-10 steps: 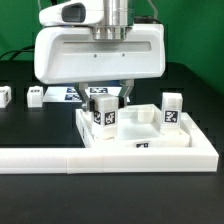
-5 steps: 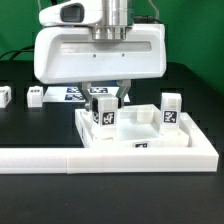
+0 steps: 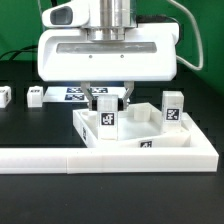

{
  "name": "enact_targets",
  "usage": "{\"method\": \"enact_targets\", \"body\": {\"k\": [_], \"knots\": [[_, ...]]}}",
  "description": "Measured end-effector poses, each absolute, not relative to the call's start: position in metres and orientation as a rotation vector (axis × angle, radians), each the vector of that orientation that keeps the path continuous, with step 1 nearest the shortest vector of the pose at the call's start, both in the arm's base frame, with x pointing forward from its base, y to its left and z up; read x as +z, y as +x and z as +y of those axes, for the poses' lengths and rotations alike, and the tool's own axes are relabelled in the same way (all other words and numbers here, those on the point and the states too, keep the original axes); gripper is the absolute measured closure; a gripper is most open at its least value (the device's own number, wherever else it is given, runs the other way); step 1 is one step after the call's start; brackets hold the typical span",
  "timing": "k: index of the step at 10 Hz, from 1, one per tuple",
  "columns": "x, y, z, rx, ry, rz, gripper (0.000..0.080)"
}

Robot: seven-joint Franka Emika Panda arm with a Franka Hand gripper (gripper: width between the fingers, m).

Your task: Assemble square table

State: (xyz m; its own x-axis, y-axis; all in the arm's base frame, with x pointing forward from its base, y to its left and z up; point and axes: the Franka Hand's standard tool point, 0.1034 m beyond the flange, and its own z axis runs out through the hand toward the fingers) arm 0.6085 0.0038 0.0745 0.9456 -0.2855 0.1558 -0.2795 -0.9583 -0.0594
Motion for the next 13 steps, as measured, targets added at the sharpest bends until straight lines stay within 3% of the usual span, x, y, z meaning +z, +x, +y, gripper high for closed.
{"method": "enact_targets", "body": {"k": [5, 8, 10, 13], "knots": [[0.0736, 0.608, 0.002, -0.221, -2.807, 1.214, 0.0508], [0.0732, 0.6076, 0.0031, -0.214, -2.749, 1.318, 0.0508], [0.0731, 0.6074, 0.0065, -0.217, -2.809, 1.202, 0.0223], [0.0732, 0.6077, 0.0075, -0.235, -2.971, 0.793, 0.0153]]}}
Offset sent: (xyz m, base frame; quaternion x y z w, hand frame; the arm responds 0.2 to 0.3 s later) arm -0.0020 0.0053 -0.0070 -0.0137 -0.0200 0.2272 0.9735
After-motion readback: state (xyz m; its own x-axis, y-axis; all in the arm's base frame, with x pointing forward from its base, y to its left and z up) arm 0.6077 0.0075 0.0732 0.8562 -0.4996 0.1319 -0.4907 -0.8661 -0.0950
